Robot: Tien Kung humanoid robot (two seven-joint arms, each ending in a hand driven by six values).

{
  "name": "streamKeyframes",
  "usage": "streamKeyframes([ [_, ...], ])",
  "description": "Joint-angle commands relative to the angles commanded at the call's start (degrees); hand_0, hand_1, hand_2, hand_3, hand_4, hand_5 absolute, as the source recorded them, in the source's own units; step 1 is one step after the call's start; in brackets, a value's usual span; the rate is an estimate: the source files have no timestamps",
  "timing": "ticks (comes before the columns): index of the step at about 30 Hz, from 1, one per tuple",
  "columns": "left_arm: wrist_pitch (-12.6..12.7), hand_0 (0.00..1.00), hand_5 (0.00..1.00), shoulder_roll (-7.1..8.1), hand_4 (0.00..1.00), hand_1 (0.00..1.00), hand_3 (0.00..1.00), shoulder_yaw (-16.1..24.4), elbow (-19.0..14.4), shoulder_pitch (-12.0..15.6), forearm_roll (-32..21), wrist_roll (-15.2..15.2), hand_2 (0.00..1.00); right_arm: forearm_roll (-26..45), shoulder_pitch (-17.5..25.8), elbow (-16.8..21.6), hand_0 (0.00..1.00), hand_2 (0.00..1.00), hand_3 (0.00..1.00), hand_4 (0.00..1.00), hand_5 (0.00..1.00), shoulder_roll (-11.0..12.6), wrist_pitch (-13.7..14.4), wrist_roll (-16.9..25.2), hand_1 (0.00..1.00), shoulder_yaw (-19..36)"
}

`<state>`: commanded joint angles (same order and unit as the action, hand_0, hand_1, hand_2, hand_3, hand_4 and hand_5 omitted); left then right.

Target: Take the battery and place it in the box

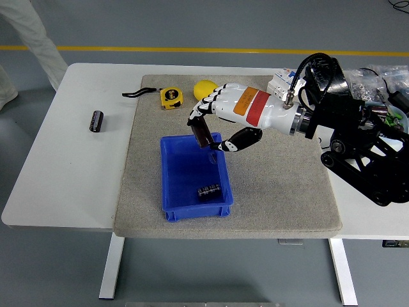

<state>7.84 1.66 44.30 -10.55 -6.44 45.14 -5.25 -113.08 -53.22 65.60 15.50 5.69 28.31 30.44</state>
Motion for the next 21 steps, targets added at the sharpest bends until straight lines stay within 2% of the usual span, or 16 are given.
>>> streamKeyframes([
  [3,0.08,0.688,0.792,0.08,0.780,0.659,0.796,0.07,-0.04,-0.18,0.10,-0.05,0.793,-0.63,-0.95,-1.86,0.611,0.706,0.655,0.736,0.151,-1.65,-0.15,-0.89,0.626,-1.52],
  [4,0.11,0.689,0.789,0.10,0.782,0.657,0.796,0.08,-0.06,-0.24,0.09,-0.06,0.792,-0.87,-1.19,-2.58,0.645,0.781,0.812,0.816,0.177,-2.07,-0.30,-1.24,0.689,-1.90],
  [9,0.23,0.689,0.789,0.21,0.782,0.657,0.796,0.41,-0.10,-0.39,0.37,-0.11,0.792,-2.49,-1.91,-6.71,0.645,0.781,0.812,0.816,0.177,-3.60,-0.88,-2.63,0.689,-2.90],
  [10,0.25,0.690,0.788,0.21,0.784,0.656,0.796,0.41,-0.10,-0.42,0.34,-0.11,0.791,-2.70,-1.89,-7.21,0.664,0.821,0.855,0.823,0.173,-3.65,-0.92,-2.81,0.707,-2.87],
  [11,0.28,0.690,0.788,0.22,0.784,0.656,0.796,0.34,-0.11,-0.45,0.22,-0.08,0.791,-2.69,-1.80,-7.75,0.664,0.821,0.855,0.823,0.173,-3.57,-1.01,-3.01,0.707,-2.81],
  [21,0.28,0.691,0.785,0.15,0.786,0.655,0.798,0.24,-0.09,-0.38,0.07,-0.14,0.790,-3.28,-0.92,-8.79,0.680,0.835,0.874,0.829,0.171,-2.19,-1.51,-3.08,0.714,-1.51],
])
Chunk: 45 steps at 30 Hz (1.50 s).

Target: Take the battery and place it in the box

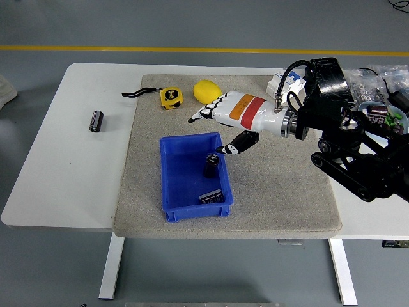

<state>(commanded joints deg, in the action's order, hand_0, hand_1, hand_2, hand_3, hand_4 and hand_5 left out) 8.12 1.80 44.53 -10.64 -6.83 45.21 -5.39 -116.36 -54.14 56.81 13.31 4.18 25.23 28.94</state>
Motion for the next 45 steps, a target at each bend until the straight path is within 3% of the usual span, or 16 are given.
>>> streamKeyframes([
  [7,0.03,0.691,0.782,-0.10,0.787,0.654,0.798,0.10,0.05,0.41,-0.12,-0.07,0.786,-0.54,2.40,1.25,0.675,0.834,0.881,0.842,0.188,2.79,-0.88,0.59,0.710,6.06],
  [11,0.05,0.691,0.782,-0.20,0.787,0.654,0.798,0.12,0.03,0.81,-0.21,-0.18,0.786,-0.52,4.95,2.28,0.675,0.834,0.881,0.842,0.188,4.80,-1.45,0.24,0.710,12.89],
  [17,0.10,0.690,0.783,-0.35,0.787,0.655,0.798,0.54,0.09,1.32,0.04,-0.25,0.786,-0.03,10.78,5.16,0.680,0.834,0.880,0.850,0.183,9.90,-2.24,-0.08,0.710,23.56],
  [22,0.03,0.690,0.786,-0.41,0.789,0.657,0.798,0.80,0.19,1.62,0.06,-0.16,0.786,1.61,15.49,4.41,0.680,0.828,0.877,0.854,0.185,12.56,-2.67,-0.95,0.708,31.91],
  [25,-0.02,0.690,0.786,-0.45,0.789,0.657,0.798,1.61,0.25,1.86,1.00,-0.26,0.786,7.18,18.24,2.29,0.680,0.828,0.877,0.854,0.185,12.06,-3.77,-3.28,0.708,35.43],
  [30,0.15,0.690,0.788,-0.71,0.790,0.657,0.798,2.32,0.28,2.07,1.70,-0.36,0.787,19.10,22.99,1.07,0.684,0.817,0.852,0.861,0.196,9.18,-5.07,-10.96,0.706,38.99],
  [31,0.13,0.690,0.789,-0.70,0.789,0.658,0.798,2.17,0.27,1.99,1.63,-0.36,0.787,21.70,24.26,1.55,0.748,0.825,0.853,0.916,0.300,8.66,-5.32,-12.09,0.748,39.65],
  [36,0.08,0.690,0.789,-0.73,0.789,0.658,0.798,2.12,0.30,1.88,1.76,-0.39,0.787,33.62,28.65,4.35,0.748,0.825,0.853,0.916,0.300,7.36,-5.71,-15.23,0.748,41.03],
  [37,0.04,0.689,0.792,-0.72,0.789,0.658,0.798,2.02,0.30,1.89,1.71,-0.37,0.787,36.23,29.46,4.87,0.793,0.841,0.858,0.984,0.449,7.04,-5.72,-15.65,0.790,41.51],
  [43,0.03,0.689,0.792,-0.76,0.789,0.658,0.798,2.11,0.33,1.70,1.89,-0.31,0.787,50.10,34.52,8.91,0.793,0.841,0.858,0.984,0.449,4.87,-6.06,-16.30,0.790,46.19],
  [44,-0.01,0.688,0.792,-0.73,0.787,0.660,0.797,2.02,0.33,1.55,1.94,-0.31,0.787,52.70,35.58,9.89,0.907,0.849,0.875,0.998,0.725,4.57,-6.32,-16.11,0.841,47.09],
  [45,-0.05,0.688,0.792,-0.71,0.787,0.660,0.797,2.03,0.33,1.41,2.08,-0.32,0.787,55.31,36.37,10.61,0.907,0.849,0.875,0.998,0.725,4.33,-6.39,-15.91,0.841,47.81],
])
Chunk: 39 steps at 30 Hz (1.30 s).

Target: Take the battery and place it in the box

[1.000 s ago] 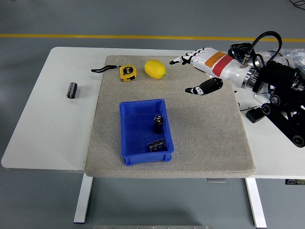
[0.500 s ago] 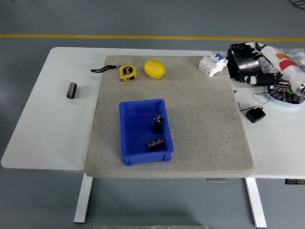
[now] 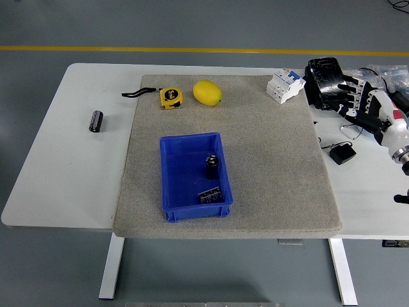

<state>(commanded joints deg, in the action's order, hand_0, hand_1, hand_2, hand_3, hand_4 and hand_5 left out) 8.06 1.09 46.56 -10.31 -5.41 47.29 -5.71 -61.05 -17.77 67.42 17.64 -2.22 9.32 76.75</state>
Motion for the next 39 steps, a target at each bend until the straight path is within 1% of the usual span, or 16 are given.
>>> streamKeyframes([
  [4,0.01,0.688,0.792,0.01,0.787,0.660,0.797,0.14,0.00,-0.36,0.18,0.09,0.787,9.31,2.96,1.91,0.907,0.849,0.875,0.998,0.725,-1.27,-0.38,1.19,0.841,3.11],
  [5,0.01,0.688,0.795,0.01,0.785,0.662,0.797,0.17,0.00,-0.42,0.22,0.11,0.787,11.92,3.76,2.25,0.962,0.863,0.892,0.998,0.860,-1.65,-0.58,1.49,0.871,3.93],
  [9,0.14,0.688,0.795,-0.03,0.785,0.662,0.797,0.88,0.00,-0.64,1.03,-0.03,0.787,21.02,7.75,3.96,0.962,0.863,0.892,0.998,0.860,-3.52,-1.29,2.28,0.871,7.47],
  [13,0.27,0.687,0.796,-0.23,0.784,0.660,0.795,1.88,0.00,-0.78,2.06,-0.29,0.787,19.57,12.70,6.41,0.960,0.862,0.891,0.998,0.874,-5.57,-1.74,1.88,0.873,11.31],
  [16,0.24,0.687,0.796,-0.33,0.784,0.660,0.795,2.79,0.00,-0.76,3.02,-0.46,0.787,19.36,15.70,8.06,0.960,0.862,0.891,0.998,0.874,-6.07,-1.99,1.25,0.873,12.73],
  [22,0.21,0.687,0.800,-0.12,0.784,0.660,0.795,4.98,0.00,-0.28,5.45,-0.65,0.784,19.72,21.39,11.44,0.950,0.854,0.882,0.998,0.862,-5.92,-2.31,-0.77,0.872,13.77],
  [29,0.59,0.686,0.803,-0.05,0.779,0.661,0.794,5.27,0.00,0.36,4.88,-0.51,0.781,18.36,26.25,15.70,0.942,0.854,0.875,0.998,0.846,-5.34,-2.29,-2.65,0.870,13.66],
  [32,0.51,0.686,0.803,-0.10,0.779,0.661,0.794,6.26,0.00,0.40,5.97,-0.79,0.781,18.02,28.02,17.91,0.942,0.854,0.875,0.998,0.846,-5.49,-1.30,-2.97,0.870,13.33],
  [34,0.37,0.686,0.803,-0.05,0.779,0.661,0.794,6.85,0.00,0.40,6.71,-1.01,0.781,18.02,28.63,18.73,0.942,0.854,0.875,0.998,0.846,-5.80,-0.70,-2.85,0.870,13.28],
  [36,0.22,0.686,0.802,0.07,0.773,0.661,0.793,7.94,0.00,0.53,8.08,-1.34,0.784,17.99,30.30,20.93,0.937,0.850,0.873,0.998,0.840,-6.63,1.01,-2.14,0.861,12.94],
  [39,0.23,0.686,0.802,0.04,0.773,0.661,0.793,9.72,0.00,0.74,9.91,-1.68,0.784,17.75,31.93,23.21,0.937,0.850,0.873,0.998,0.840,-7.02,2.41,-1.52,0.861,12.18],
])
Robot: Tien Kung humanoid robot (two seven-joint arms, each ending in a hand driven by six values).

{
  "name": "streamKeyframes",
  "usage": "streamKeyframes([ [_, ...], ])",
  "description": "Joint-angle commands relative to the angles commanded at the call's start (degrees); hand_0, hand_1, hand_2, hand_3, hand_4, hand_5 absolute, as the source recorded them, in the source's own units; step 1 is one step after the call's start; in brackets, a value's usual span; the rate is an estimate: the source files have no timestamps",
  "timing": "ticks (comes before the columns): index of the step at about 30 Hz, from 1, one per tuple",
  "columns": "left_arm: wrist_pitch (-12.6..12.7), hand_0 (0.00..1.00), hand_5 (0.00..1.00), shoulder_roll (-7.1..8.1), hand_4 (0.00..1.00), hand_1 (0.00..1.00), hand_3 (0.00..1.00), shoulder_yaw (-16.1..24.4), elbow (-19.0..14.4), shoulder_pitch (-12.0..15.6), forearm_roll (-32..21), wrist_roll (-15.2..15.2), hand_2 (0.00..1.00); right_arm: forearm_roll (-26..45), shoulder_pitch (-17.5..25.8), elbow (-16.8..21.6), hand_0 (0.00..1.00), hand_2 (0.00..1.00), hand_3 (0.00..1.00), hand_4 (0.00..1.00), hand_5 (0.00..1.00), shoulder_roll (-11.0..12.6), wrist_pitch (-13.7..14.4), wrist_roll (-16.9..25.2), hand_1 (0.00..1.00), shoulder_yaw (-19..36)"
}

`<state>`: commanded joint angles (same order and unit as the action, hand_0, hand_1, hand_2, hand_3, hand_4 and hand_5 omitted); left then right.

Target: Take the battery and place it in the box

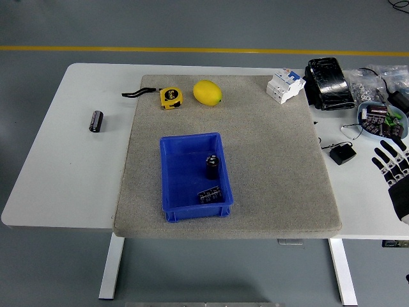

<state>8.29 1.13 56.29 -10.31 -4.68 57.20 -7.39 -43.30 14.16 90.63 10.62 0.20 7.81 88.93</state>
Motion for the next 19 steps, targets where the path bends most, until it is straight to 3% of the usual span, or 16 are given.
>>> streamKeyframes([
  [8,-0.07,0.685,0.803,0.16,0.766,0.664,0.794,2.72,0.00,0.60,2.90,-0.60,0.784,-0.94,2.94,4.85,0.926,0.855,0.874,0.998,0.830,0.95,3.28,1.35,0.856,-2.67],
  [19,0.11,0.686,0.805,0.52,0.764,0.666,0.794,2.99,0.00,2.11,3.54,-1.00,0.785,-1.86,2.42,5.64,0.917,0.852,0.868,0.998,0.827,1.84,4.27,0.96,0.846,-5.26],
])
